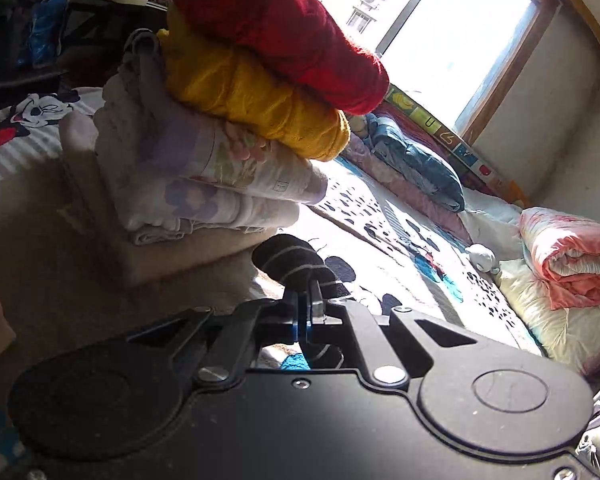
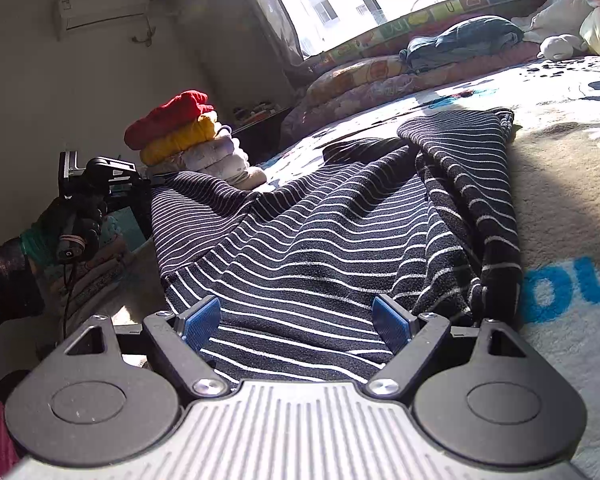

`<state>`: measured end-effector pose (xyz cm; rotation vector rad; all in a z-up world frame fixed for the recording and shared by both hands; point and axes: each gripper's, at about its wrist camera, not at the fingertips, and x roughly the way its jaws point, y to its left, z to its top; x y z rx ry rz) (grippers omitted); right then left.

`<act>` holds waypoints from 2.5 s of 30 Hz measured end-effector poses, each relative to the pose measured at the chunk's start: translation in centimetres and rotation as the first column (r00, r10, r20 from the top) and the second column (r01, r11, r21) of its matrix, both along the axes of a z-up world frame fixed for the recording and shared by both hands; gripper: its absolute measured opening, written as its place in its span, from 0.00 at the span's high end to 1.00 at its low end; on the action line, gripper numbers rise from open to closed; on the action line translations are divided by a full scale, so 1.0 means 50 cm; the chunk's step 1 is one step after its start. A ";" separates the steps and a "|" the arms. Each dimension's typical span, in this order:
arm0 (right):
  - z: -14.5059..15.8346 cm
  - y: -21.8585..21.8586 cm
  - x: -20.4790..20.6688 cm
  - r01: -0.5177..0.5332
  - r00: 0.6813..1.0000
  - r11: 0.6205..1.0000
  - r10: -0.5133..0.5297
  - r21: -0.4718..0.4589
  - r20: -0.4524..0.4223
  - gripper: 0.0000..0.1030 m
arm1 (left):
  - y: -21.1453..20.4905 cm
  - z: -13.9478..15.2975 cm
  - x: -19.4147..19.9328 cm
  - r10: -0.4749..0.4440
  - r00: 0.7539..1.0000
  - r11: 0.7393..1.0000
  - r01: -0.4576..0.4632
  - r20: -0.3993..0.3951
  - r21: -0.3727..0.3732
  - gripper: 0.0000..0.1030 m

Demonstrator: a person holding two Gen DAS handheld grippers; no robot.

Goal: Fold clothes

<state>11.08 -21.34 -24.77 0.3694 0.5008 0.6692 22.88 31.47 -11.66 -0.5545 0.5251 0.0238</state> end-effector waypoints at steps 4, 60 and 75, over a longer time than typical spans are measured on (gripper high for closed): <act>0.001 0.001 0.000 0.000 1.000 1.000 0.000 -0.004 0.000 0.20 | 0.017 -0.056 -0.009 0.031 0.996 0.999 -0.029 -0.083 0.029 0.99; 0.103 0.317 -0.021 -0.232 0.965 0.924 0.257 -0.304 0.044 0.16 | -0.015 -0.084 0.169 -0.063 0.947 0.953 0.151 -0.316 0.264 0.84; 0.072 0.347 -0.028 -0.289 0.954 0.891 0.300 -0.349 -0.024 0.04 | 0.045 -0.104 0.125 0.067 0.978 0.974 -0.021 -0.200 0.226 1.00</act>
